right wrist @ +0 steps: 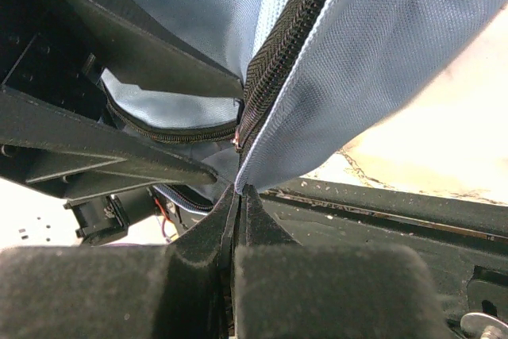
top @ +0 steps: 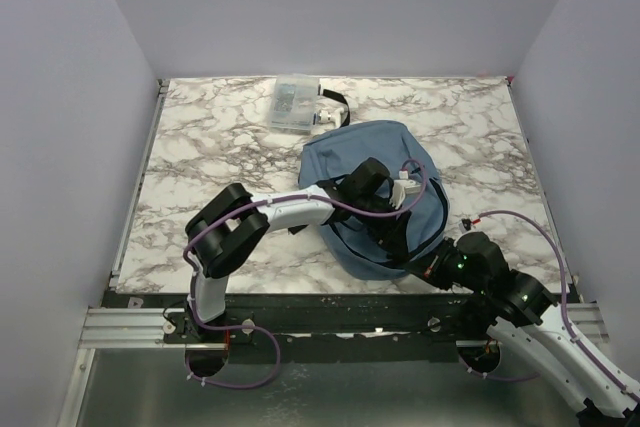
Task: Pack the student bag
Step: Zip the student bag at the center of the board.
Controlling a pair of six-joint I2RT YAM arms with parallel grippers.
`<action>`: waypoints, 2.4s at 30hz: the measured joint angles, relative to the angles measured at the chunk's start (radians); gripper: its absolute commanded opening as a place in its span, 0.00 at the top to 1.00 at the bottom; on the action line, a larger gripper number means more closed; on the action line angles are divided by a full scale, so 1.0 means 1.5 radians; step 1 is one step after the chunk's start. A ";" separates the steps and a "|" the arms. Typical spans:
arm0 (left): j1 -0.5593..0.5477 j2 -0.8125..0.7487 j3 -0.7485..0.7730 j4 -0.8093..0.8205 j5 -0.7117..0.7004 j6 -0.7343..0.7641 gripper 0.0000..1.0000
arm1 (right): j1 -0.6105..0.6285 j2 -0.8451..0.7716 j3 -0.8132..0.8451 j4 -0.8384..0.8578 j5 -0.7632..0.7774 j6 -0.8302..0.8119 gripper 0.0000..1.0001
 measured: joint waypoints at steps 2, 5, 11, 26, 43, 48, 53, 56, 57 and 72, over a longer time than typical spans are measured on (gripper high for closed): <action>-0.002 0.001 -0.001 0.000 -0.012 0.007 0.49 | 0.000 0.000 0.000 0.000 0.000 0.000 0.99; -0.008 0.001 -0.003 0.001 -0.031 0.023 0.48 | 0.000 0.000 0.000 0.000 0.000 0.000 0.99; -0.028 0.001 -0.018 0.010 -0.058 0.048 0.52 | 0.000 0.000 0.000 -0.009 0.000 -0.001 0.99; -0.052 -0.015 -0.051 0.045 -0.090 0.048 1.00 | 0.000 0.010 0.006 -0.026 0.013 -0.016 0.93; -0.038 -0.116 -0.101 0.035 -0.179 0.014 1.00 | 0.000 0.159 0.138 -0.095 0.143 0.104 0.28; -0.037 -0.131 -0.126 0.035 -0.179 0.004 1.00 | 0.000 0.212 0.138 -0.076 0.162 0.126 0.29; -0.038 -0.157 -0.142 0.029 -0.179 -0.001 1.00 | 0.000 0.281 0.137 -0.028 0.171 0.128 0.41; -0.043 -0.164 -0.142 0.024 -0.187 -0.001 1.00 | 0.000 0.320 0.132 0.015 0.172 0.128 0.54; -0.047 -0.166 -0.142 0.022 -0.191 0.000 1.00 | 0.000 0.332 0.129 0.028 0.172 0.128 0.60; -0.065 -0.307 -0.230 -0.064 -0.355 0.084 1.00 | 0.002 0.319 0.119 0.017 0.238 0.101 0.99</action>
